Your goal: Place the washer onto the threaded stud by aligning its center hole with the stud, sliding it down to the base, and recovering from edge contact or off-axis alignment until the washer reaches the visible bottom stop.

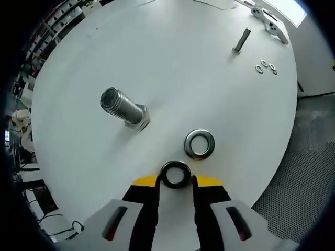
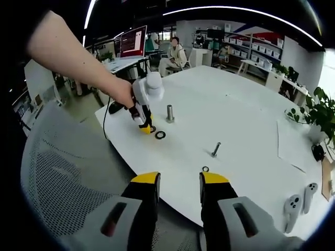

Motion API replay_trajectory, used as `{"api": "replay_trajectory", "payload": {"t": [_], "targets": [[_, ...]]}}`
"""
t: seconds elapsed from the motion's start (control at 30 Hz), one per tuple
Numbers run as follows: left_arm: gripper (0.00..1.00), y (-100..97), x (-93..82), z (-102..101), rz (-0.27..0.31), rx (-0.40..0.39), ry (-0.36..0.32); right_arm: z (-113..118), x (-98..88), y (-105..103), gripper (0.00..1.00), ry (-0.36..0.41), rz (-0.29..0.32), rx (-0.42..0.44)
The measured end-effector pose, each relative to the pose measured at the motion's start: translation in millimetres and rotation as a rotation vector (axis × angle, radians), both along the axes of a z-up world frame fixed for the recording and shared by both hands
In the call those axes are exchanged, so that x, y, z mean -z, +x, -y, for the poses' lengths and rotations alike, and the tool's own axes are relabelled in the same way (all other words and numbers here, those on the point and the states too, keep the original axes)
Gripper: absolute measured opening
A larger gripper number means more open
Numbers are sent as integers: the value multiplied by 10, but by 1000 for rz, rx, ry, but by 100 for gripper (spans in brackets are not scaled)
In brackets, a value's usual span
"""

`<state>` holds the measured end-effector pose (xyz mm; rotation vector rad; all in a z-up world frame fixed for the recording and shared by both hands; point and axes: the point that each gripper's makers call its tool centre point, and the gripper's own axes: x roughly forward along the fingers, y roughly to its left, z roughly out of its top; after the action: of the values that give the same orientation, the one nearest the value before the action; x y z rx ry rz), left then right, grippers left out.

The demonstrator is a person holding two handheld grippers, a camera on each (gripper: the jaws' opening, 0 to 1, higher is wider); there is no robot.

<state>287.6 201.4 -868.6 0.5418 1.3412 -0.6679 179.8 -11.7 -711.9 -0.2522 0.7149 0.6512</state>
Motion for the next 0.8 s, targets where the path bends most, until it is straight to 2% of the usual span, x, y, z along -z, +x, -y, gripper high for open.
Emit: {"api": "replay_trajectory", "payload": {"t": [0.07,0.37,0.47,0.8], "targets": [[27,-13,-2,8,9,31,23,0,-1,2,33,0,0,0],[25,16,-10,-5,16,-29,12,2,-5,6,33,0,3,1],[22,31,-3,9,32,-11,3,-1,-18,13,32,4,9,4],[19,27,-21,12,19,8,24,2,-10,9,32,0,7,1]]}}
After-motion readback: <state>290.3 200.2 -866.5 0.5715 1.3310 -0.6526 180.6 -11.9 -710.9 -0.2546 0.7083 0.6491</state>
